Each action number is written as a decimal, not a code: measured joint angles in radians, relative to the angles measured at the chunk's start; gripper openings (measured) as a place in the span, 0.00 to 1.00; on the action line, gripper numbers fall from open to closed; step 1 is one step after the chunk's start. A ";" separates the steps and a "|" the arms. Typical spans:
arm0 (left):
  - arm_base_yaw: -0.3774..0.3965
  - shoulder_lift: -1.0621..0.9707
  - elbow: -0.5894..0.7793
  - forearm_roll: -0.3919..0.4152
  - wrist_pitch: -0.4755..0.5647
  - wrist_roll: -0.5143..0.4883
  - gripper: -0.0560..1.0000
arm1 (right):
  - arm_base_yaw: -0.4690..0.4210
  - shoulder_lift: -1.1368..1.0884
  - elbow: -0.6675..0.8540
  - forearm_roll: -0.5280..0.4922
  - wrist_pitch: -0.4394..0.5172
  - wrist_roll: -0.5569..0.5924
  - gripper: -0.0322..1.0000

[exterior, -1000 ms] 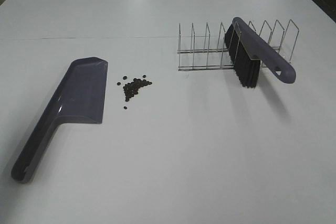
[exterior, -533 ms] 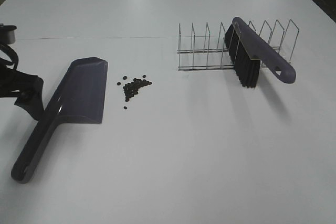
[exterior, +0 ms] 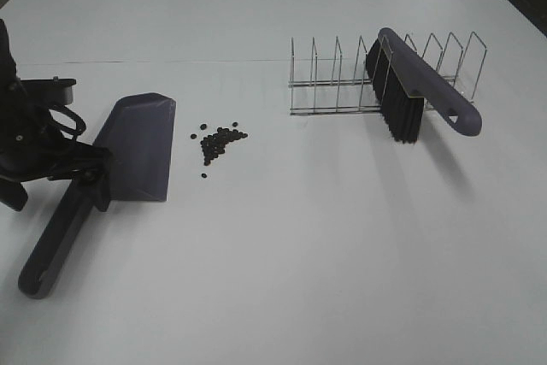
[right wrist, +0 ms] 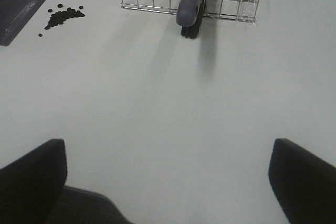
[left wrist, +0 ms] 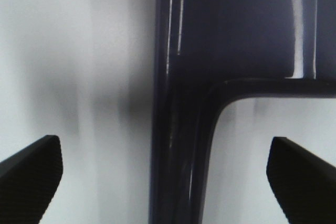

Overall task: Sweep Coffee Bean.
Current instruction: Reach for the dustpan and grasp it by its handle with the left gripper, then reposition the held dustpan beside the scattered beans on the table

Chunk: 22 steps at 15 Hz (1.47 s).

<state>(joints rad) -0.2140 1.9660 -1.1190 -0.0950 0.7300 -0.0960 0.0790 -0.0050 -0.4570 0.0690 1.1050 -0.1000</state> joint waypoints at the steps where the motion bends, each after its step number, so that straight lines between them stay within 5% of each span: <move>1: -0.008 0.016 -0.003 -0.005 -0.004 0.001 0.96 | 0.000 0.000 0.000 0.000 0.000 0.000 0.96; 9: -0.010 0.084 -0.036 0.009 -0.045 -0.004 0.75 | 0.000 0.000 0.000 0.002 0.000 0.000 0.96; 14: -0.012 0.089 -0.040 0.007 -0.048 0.019 0.37 | 0.000 0.000 0.000 0.002 0.000 0.000 0.96; 22: -0.012 0.089 -0.040 0.001 -0.037 0.087 0.37 | 0.000 0.000 0.000 0.002 0.000 0.000 0.96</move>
<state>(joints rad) -0.2260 2.0550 -1.1590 -0.0940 0.6930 -0.0090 0.0790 -0.0050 -0.4570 0.0710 1.1050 -0.1000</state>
